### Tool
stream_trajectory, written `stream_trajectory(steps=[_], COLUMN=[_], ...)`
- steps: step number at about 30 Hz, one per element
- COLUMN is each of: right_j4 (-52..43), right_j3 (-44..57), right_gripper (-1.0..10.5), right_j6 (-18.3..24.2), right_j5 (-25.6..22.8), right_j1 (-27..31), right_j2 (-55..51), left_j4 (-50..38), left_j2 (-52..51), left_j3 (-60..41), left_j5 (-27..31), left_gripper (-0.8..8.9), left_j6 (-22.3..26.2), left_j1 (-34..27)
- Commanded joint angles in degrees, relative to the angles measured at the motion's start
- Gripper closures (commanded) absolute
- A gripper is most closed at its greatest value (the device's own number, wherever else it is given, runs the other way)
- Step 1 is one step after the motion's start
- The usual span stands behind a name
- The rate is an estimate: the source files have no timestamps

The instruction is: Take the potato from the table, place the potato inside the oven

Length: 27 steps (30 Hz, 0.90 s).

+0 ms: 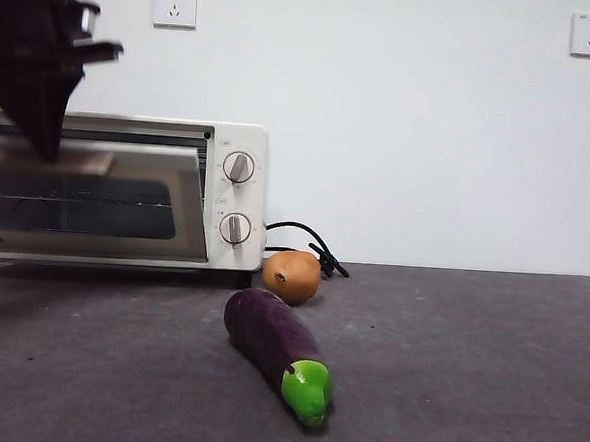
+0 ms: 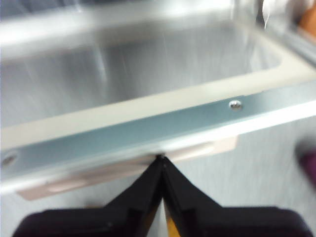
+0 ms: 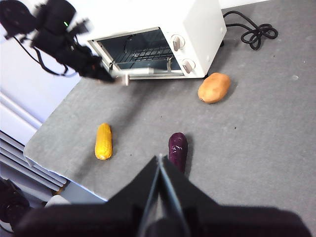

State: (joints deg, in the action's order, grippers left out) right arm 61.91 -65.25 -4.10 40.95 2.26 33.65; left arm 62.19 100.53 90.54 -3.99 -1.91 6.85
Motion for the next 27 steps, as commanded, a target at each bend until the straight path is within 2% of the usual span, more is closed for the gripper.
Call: stream_trajectory(steps=[1,10,27], right_j4=[-0.1,-0.2,-0.2], right_j3=[-0.1,-0.1,-0.1], right_gripper=[9.5,9.5,9.5], right_j6=[-0.2,0.1,0.3], right_j5=[0.2,0.2,0.0], right_j1=[0.0,0.0,0.0], right_j2=[-0.2,-0.2,-0.2], left_j4=[-7.3,-11.6,-6.3], left_j2=[3.4,3.4,3.4], left_j3=[-4.0,-9.4,-9.6], left_j5=[1.7,1.7,2.5], left_gripper=[8.20,8.20,8.20], left_j6=[0.3,-0.1,0.9], left_j1=[0.3,1.1,1.4])
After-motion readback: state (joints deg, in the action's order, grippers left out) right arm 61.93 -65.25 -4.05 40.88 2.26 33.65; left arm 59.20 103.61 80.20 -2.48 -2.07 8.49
